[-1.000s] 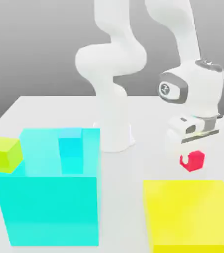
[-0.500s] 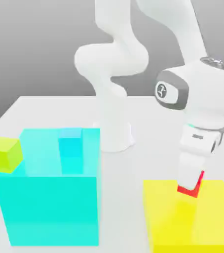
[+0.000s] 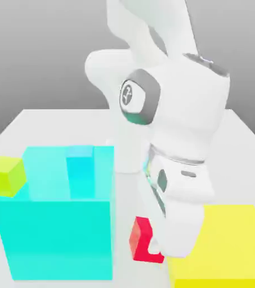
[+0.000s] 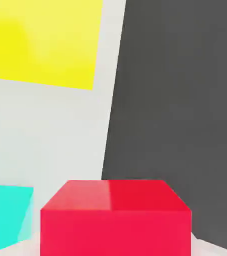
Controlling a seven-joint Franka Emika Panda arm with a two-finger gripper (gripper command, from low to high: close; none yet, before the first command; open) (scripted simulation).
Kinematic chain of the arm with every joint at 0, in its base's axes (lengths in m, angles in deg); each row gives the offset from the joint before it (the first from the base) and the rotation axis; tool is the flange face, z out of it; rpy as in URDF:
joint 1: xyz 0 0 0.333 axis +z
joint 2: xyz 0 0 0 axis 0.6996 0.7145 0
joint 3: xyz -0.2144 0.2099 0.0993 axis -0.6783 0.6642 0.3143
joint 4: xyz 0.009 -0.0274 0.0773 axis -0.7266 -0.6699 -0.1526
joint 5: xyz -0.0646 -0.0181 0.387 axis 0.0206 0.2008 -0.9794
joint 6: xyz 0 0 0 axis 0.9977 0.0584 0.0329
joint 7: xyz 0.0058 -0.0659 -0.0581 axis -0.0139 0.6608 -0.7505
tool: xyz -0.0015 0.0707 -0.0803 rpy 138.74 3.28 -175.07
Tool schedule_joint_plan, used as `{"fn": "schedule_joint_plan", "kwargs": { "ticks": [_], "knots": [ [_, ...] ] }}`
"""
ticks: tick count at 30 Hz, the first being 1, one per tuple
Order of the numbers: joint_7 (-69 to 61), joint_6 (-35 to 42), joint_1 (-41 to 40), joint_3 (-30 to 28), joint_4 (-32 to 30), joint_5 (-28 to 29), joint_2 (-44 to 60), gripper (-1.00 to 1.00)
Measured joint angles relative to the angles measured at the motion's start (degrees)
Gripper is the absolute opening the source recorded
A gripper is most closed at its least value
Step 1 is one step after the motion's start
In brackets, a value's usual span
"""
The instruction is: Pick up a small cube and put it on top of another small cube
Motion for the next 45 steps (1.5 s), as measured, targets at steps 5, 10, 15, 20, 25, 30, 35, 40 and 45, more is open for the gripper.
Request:
{"fn": "schedule_joint_plan", "kwargs": {
  "ticks": [5,10,15,20,25,30,35,40,45],
  "knots": [
    [-12.5,1.4,-4.0,-4.0,5.3,7.2,1.8,-1.00],
    [-24.5,2.5,-8.4,-8.1,10.3,13.6,3.6,-1.00],
    [-33.9,1.5,-14.5,-10.6,8.7,8.5,3.0,-1.00],
    [-40.3,0.2,-20.0,-12.1,3.8,-3.2,1.1,-1.00],
    [-41.8,-0.8,-23.8,-12.0,-1.6,-15.3,-1.2,-1.00],
    [-41.6,-1.9,-27.3,-12.3,-6.9,-26.5,-3.2,-1.00],
    [-39.0,-3.3,-29.4,-12.5,-11.9,-36.1,-5.1,-1.00],
    [-33.4,-5.8,-33.1,-14.7,-15.0,-37.3,-3.7,-1.00],
    [-35.0,-11.8,-33.8,-13.4,-14.8,-39.7,2.7,-1.00]
  ]
}}
